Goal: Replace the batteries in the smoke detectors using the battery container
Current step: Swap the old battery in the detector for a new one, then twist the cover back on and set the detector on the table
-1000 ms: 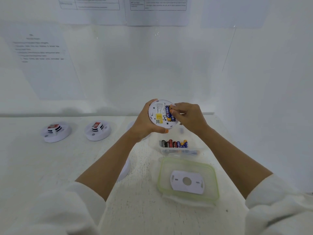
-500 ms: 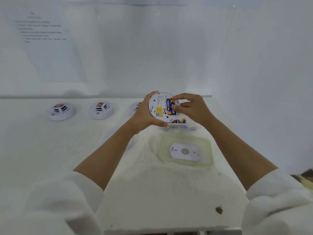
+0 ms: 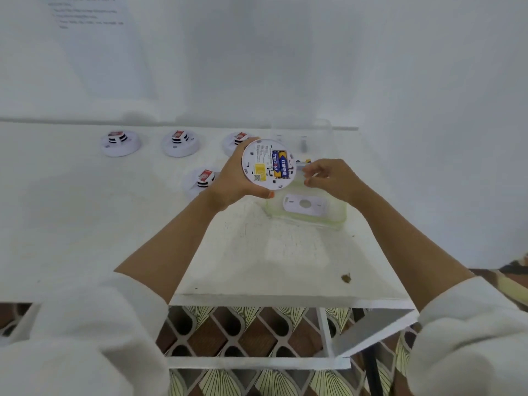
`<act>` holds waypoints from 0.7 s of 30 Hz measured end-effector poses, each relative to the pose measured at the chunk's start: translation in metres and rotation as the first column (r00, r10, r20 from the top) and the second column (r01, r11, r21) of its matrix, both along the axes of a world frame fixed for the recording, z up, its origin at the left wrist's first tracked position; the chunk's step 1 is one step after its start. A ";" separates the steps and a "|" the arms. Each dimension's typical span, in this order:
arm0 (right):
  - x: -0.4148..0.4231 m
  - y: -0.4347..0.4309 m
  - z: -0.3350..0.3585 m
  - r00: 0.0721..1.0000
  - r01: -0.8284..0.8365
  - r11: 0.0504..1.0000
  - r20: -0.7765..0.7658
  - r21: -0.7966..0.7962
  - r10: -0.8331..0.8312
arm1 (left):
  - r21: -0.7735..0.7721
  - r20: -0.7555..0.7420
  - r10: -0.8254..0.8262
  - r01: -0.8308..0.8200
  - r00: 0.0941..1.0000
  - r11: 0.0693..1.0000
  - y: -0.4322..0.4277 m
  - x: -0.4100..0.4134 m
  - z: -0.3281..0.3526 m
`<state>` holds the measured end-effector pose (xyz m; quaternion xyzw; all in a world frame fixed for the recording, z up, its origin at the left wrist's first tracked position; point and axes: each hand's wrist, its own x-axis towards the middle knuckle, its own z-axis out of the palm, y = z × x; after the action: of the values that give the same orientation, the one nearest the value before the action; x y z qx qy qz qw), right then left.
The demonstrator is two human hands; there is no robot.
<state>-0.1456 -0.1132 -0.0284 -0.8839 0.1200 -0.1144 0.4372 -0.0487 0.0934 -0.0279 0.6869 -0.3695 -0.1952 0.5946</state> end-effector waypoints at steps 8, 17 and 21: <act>-0.006 -0.004 -0.022 0.939 -0.181 0.936 -0.337 -0.301 0.074 | 0.027 0.001 0.009 -0.009 1.000 1.000 0.015 0.002 -0.002; 0.000 -0.012 -0.025 0.946 -0.163 0.900 -0.323 -0.405 0.026 | 0.015 -0.008 0.003 -0.003 1.000 1.000 0.019 0.006 -0.003; 0.002 -0.013 -0.021 0.923 -0.216 0.892 -0.380 -0.397 0.055 | 0.012 -0.012 -0.013 0.013 1.000 1.000 0.017 0.009 -0.001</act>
<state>-0.1439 -0.1261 -0.0497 -0.9706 0.1062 0.0565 0.2085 -0.0400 0.1107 -0.0294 0.6866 -0.3693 -0.2055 0.5915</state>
